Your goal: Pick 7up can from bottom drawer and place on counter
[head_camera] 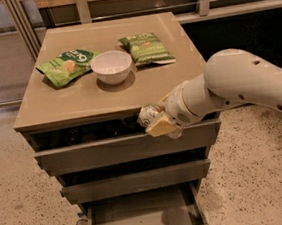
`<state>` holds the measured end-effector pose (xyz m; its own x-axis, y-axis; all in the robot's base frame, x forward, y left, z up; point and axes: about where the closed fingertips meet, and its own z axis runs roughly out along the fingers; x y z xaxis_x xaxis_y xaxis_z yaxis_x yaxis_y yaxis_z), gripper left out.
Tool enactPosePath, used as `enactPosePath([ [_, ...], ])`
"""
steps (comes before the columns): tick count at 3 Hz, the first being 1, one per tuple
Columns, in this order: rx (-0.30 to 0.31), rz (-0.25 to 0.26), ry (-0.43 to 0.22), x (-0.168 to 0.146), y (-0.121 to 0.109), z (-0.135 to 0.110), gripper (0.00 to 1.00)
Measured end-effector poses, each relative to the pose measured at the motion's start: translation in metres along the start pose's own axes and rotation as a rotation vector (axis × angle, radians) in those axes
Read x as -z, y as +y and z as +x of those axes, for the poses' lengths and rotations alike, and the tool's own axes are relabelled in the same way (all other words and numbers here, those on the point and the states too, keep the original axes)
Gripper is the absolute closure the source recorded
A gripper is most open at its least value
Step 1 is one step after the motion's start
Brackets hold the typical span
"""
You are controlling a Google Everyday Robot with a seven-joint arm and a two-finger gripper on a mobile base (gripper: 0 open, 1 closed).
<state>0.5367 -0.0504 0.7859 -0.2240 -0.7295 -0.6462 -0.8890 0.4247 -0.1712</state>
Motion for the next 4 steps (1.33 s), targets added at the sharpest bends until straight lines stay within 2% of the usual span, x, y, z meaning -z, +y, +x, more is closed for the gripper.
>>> enactPosePath([
  [1, 0.006, 0.019, 0.0, 0.013, -0.016, -0.014, 1.0],
  [2, 0.002, 0.007, 0.01, 0.036, -0.03, -0.03, 1.0],
  [3, 0.025, -0.009, 0.032, 0.051, -0.051, -0.046, 1.0],
  [4, 0.053, -0.012, 0.042, 0.041, -0.07, -0.056, 1.0],
])
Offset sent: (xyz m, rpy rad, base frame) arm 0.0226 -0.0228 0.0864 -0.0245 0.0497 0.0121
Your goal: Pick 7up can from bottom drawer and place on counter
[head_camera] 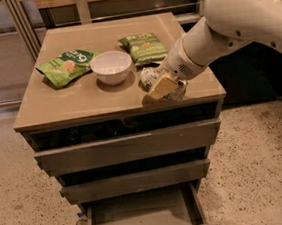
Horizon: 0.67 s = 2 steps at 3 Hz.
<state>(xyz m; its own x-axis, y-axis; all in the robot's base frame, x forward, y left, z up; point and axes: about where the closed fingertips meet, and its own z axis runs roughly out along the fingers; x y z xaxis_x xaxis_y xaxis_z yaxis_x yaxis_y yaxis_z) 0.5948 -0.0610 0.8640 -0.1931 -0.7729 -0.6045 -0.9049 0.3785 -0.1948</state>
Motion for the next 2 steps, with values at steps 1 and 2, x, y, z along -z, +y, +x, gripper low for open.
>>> enactPosePath([
  [1, 0.025, -0.015, 0.014, -0.02, -0.01, -0.006, 1.0],
  [2, 0.041, -0.017, 0.024, -0.041, -0.021, -0.007, 1.0],
])
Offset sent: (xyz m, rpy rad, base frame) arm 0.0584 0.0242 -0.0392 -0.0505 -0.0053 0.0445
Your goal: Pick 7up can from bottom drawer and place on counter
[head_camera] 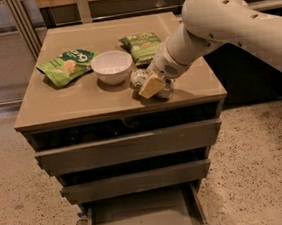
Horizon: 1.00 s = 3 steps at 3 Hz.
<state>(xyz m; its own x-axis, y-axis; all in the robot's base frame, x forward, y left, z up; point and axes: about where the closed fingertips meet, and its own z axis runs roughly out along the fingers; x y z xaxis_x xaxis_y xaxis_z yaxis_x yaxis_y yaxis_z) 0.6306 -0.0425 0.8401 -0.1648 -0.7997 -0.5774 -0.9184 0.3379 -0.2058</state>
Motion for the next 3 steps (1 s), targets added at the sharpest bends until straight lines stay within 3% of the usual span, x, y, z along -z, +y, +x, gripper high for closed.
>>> enactPosePath([
  [2, 0.058, 0.058, -0.039, -0.0208, -0.0161, -0.0118, 1.0],
  [3, 0.069, 0.061, -0.034, -0.0215, -0.0188, -0.0121, 0.96],
])
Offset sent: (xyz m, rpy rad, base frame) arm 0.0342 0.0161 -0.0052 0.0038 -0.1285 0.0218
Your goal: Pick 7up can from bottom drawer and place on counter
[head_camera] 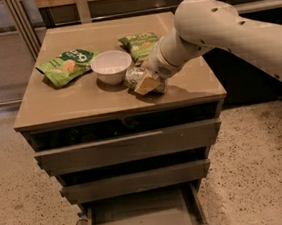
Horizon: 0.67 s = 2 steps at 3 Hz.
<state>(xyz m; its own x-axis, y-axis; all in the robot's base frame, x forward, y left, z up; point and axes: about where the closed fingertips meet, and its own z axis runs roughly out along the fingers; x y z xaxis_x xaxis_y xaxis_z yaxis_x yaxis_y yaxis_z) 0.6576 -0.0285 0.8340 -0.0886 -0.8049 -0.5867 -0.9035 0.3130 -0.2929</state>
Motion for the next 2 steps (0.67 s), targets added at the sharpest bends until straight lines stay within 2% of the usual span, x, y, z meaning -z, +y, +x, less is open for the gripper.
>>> enactPosePath([
  [1, 0.001, 0.0, 0.009, -0.0017, -0.0016, 0.0031, 0.71],
  [2, 0.0, -0.003, 0.015, -0.0029, -0.0021, 0.0055, 0.4],
])
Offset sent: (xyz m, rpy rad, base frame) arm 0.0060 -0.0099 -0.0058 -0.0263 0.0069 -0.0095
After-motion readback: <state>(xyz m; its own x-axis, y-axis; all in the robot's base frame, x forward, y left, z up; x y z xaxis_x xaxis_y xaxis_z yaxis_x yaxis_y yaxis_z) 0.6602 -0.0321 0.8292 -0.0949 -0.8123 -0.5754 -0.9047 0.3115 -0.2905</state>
